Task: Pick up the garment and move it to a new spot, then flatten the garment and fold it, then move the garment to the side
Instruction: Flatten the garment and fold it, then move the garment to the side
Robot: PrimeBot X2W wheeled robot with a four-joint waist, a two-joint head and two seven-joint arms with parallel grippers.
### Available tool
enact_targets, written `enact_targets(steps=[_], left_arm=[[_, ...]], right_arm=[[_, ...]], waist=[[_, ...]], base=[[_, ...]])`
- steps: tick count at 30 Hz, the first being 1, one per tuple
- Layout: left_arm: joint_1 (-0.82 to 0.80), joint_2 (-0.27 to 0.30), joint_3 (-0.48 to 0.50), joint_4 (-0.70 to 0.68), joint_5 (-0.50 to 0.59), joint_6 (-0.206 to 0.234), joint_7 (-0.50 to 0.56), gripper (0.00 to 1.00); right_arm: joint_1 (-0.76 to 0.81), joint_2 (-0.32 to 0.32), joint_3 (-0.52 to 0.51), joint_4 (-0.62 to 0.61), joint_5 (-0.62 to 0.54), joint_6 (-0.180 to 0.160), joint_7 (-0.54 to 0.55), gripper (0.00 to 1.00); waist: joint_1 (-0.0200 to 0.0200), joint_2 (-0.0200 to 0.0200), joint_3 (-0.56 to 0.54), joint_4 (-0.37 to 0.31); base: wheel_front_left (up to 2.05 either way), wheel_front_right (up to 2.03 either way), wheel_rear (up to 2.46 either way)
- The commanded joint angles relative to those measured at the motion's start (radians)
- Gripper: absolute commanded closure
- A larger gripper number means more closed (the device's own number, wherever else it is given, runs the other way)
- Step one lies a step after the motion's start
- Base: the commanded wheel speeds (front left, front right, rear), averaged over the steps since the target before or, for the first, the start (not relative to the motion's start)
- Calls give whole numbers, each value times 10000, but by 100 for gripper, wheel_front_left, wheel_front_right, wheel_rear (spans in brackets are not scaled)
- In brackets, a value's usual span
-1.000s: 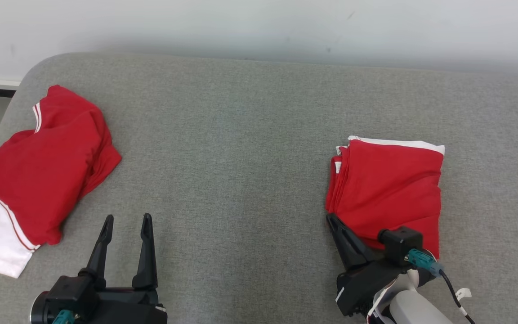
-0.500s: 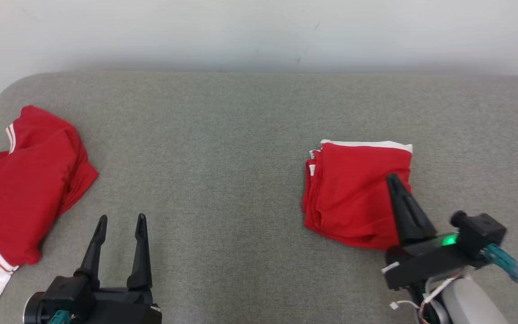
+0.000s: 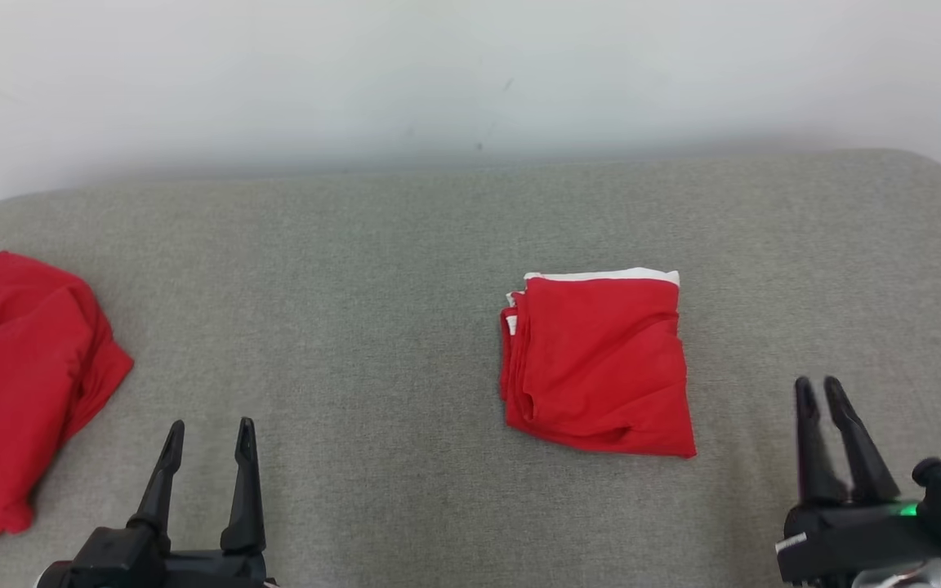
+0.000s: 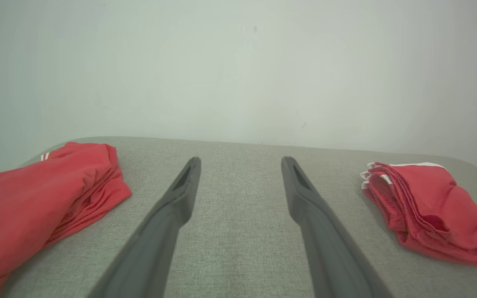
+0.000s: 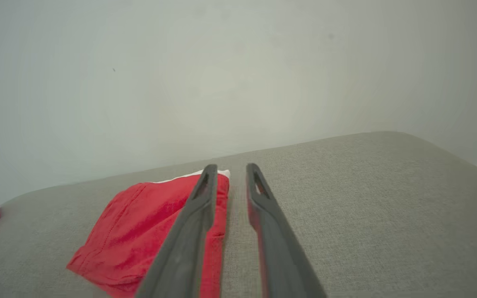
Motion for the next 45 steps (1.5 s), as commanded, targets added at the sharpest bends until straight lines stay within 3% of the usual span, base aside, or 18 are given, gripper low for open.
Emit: enact_targets(steps=[1, 19, 45], left_arm=[[135, -1, 51, -8, 60, -8, -29, 0], [894, 47, 227, -149, 377, -22, -29, 0], [1085, 0, 363, -352, 499, -23, -29, 0]], right_arm=[[166, 26, -30, -33, -58, -24, -5, 0], [1257, 233, 47, -408, -814, -24, -4, 0], [1308, 271, 324, -154, -1042, -24, -4, 0]], waist=[[2, 0, -135, -134], [2, 0, -716, 28], [2, 0, -813, 220]], base=[[0, 0, 0], [0, 0, 0], [0, 0, 0]])
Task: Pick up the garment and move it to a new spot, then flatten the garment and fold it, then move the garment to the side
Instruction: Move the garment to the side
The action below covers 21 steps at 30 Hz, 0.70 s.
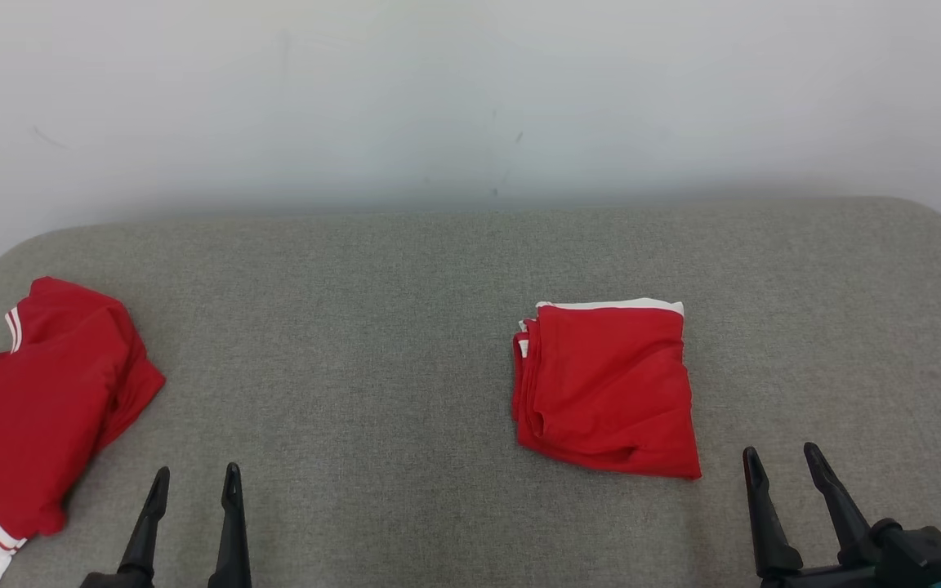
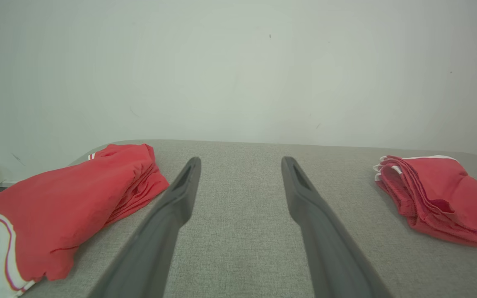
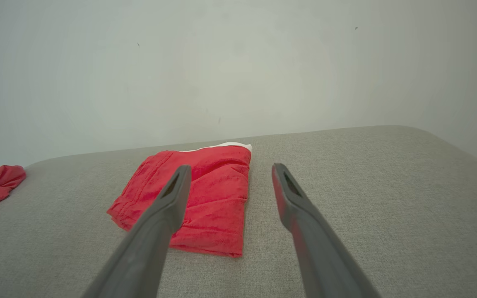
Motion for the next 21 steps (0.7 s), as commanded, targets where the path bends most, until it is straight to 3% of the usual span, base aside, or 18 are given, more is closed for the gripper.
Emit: enact_targets(steps=[1, 12, 21], left_arm=[[133, -11, 10, -51, 19, -17, -29, 0], [-99, -14, -164, -96, -85, 53, -29, 0], [-685, -15, -698, -58, -233, 148, -30, 0]], right_arm=[[77, -29, 9, 36, -63, -24, -2, 0], [-1214, -597, 344, 807, 59, -24, 289, 0], [-3928, -1214, 808, 3091, 531, -24, 1534, 0]], waist=[[0, 0, -2, 10], [0, 0, 325, 186], [0, 0, 1179, 795]], base=[[0, 0, 0], [0, 0, 0], [0, 0, 0]])
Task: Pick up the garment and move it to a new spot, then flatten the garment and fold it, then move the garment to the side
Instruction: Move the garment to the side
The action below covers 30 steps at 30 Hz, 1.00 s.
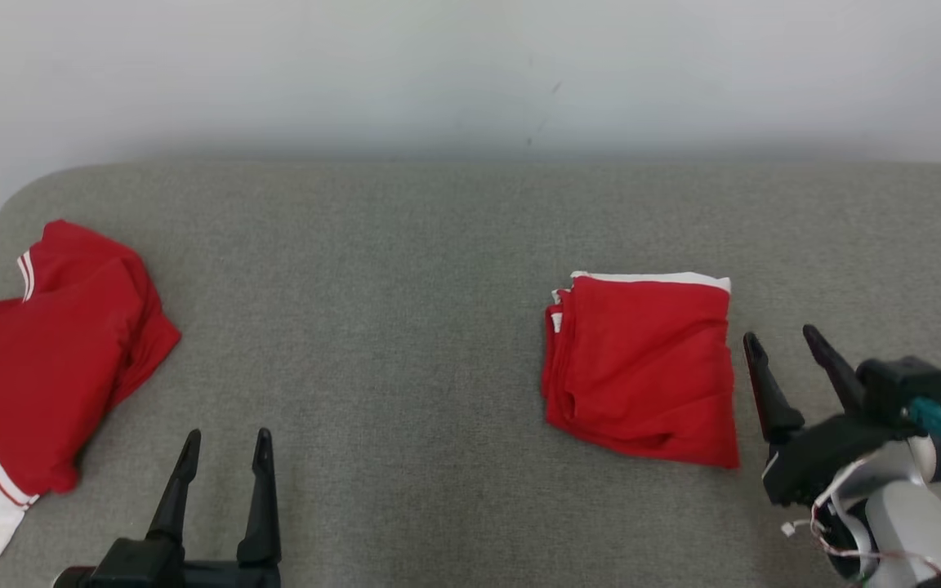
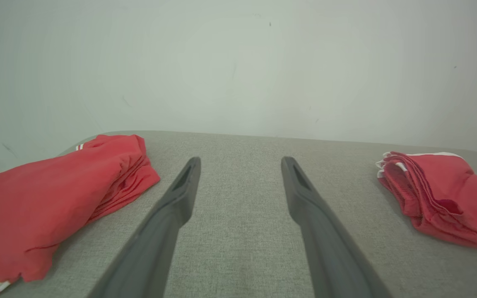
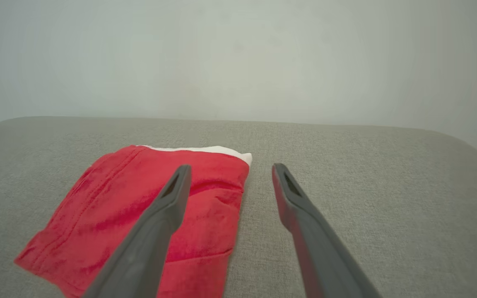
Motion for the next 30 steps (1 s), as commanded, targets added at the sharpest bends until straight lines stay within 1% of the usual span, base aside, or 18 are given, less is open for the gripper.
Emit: enact_targets(steps=[1, 5, 10, 13, 14, 16, 20, 21, 22, 23, 24, 30], left_arm=[[-225, -8, -78, 26, -58, 28, -29, 0], [-515, -8, -327, 68, -169, 91, -29, 0], [-781, -7, -491, 96, -259, 175, -29, 0], [-841, -7, -518, 123, -298, 222, -29, 0], [-841, -7, -518, 123, -298, 222, -29, 0], [-886, -7, -525, 120, -316, 245, -29, 0], [-945, -9, -517, 151, -336, 264, -29, 0], [-968, -9, -530, 161, -340, 269, -29, 0], [-983, -8, -535, 173, -347, 278, -29, 0], [-993, -6, -535, 174, -360, 290, -29, 0], [-1009, -8, -538, 168, -374, 298, -29, 0], [-1247, -9, -597, 71, -438, 286, -29, 0]], right_arm=[[-409, -34, 92, 401, 214, -24, 76, 0], [-1231, -159, 302, 1609, 359, -24, 276, 0], [-1948, -122, 541, 3003, 583, -24, 241, 0], [-2178, -17, 693, 3717, 759, -24, 176, 0], [-2178, -17, 693, 3717, 759, -24, 176, 0], [-2268, 76, 839, 4152, 873, -24, 139, 0], [-2271, 269, 1160, 4985, 1077, -24, 328, 0], [-2273, 356, 1263, 5091, 1185, -24, 341, 53], [-2296, 443, 1357, 5112, 1318, -24, 290, 97], [-2361, 485, 1457, 5105, 1469, -23, 230, 100], [-2455, 450, 1583, 5091, 1543, -24, 183, 100], [-3325, -304, 2481, 4768, 1670, -27, -45, 100]], waist=[[-1, -1, 412, 349], [-1, -1, 757, 624], [-1, -1, 1066, 841], [-1, -1, 1170, 885], [-1, -1, 1170, 885], [-1, -1, 1210, 886], [-1, -1, 1254, 822], [-1, -1, 1259, 802], [-1, -1, 1267, 780], [-1, -1, 1282, 753], [-1, -1, 1311, 726], [-1, -1, 1653, 450]], base=[[0, 0, 0], [0, 0, 0], [0, 0, 0], [0, 0, 0], [0, 0, 0], [0, 0, 0], [0, 0, 0], [0, 0, 0], [0, 0, 0], [0, 0, 0], [0, 0, 0], [0, 0, 0]])
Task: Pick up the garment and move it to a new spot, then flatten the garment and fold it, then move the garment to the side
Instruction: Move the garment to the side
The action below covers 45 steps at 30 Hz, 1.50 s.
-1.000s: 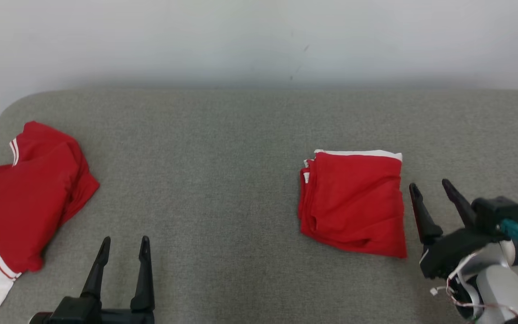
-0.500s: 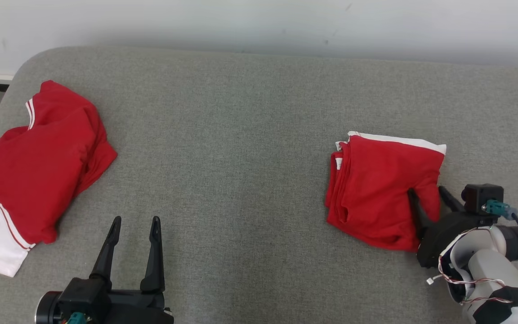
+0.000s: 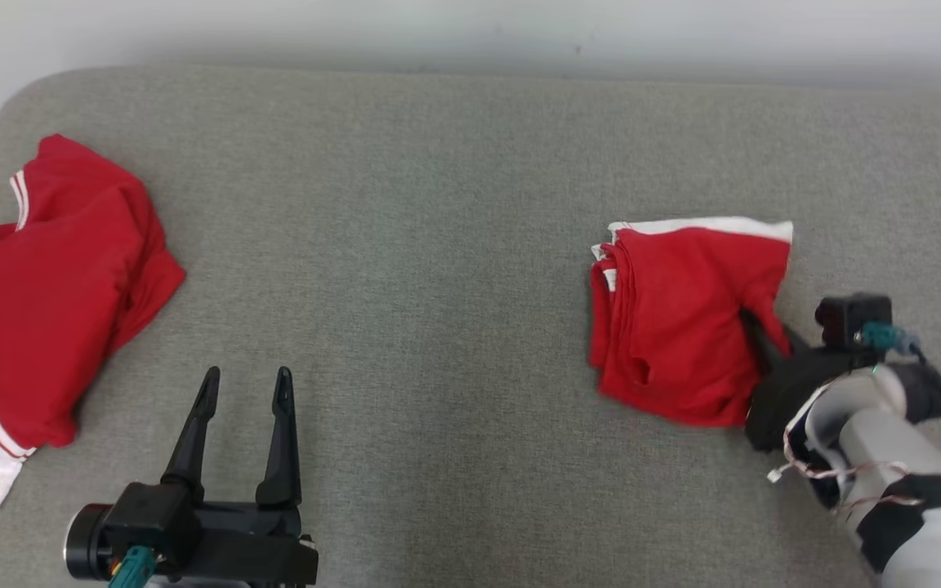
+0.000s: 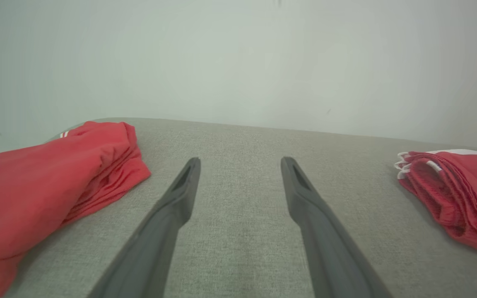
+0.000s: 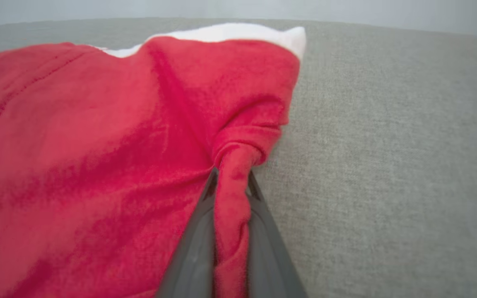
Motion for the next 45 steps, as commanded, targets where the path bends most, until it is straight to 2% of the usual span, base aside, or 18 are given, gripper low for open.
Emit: enact_targets(steps=[1, 5, 12, 17, 23, 27, 32, 40, 41, 42, 43, 45], left_arm=[[-128, -5, -32, -26, -80, -1, -29, 0], [-441, -2, -60, -152, -17, -62, -29, 0], [-1106, -1, 19, -549, 349, -162, -29, 0], [-1492, 117, 266, -996, 643, -246, -29, 0], [-1667, 404, 412, -1489, 974, -325, -29, 0], [-1624, 560, 448, -1739, 1135, -326, -29, 0], [-1643, 640, 455, -1919, 1173, -336, -27, 0], [-1635, 556, 270, -1857, 1153, -368, 5, 0], [-1625, 546, 276, -1843, 1142, -369, 7, 0], [-1625, 536, 279, -1832, 1131, -372, 7, 0], [-1612, 531, 294, -1818, 1117, -370, 7, 0], [-1569, 509, 338, -1800, 1071, -357, 7, 0]], right_arm=[[-242, -253, 157, -43, -3, -31, 71, 100], [-1039, -1068, 1040, -482, 41, -30, 362, 100], [-2419, -3099, 2241, -1490, 539, -30, 868, 100], [-3131, -4432, 2503, -1957, 967, -30, 938, 100], [-3711, -5676, 2587, -2210, 1261, -30, 940, 100], [-4077, -6180, 2619, -2185, 1403, -30, 968, 100], [-4487, -6418, 2682, -2027, 1468, -30, 913, 100], [-5586, -6196, 2974, -1061, 821, -30, 836, 100], [-5715, -6168, 2991, -892, 679, -30, 768, 93], [-5823, -6113, 3029, -711, 559, -30, 741, 59], [-5887, -6047, 3042, -512, 480, -30, 720, 0], [-6035, -5940, 3064, -180, 336, -30, 630, 0]], waist=[[0, -1, 260, -202], [0, -1, 878, -543], [0, -1, 2353, -1389], [0, -1, 3357, -2075], [0, -1, 4101, -2769], [0, -1, 4390, -3045], [0, -1, 4584, -3100], [0, -1, 4781, -2826], [0, -1, 4793, -2782], [0, -1, 4789, -2734], [0, -1, 4764, -2693], [0, -1, 4683, -2620]], base=[[0, 0, 0], [0, 0, 0], [0, 0, 0], [0, 0, 0], [0, 0, 0], [0, 0, 0], [0, 0, 0], [0, 0, 0], [0, 0, 0], [0, 0, 0], [0, 0, 0], [0, 0, 0]])
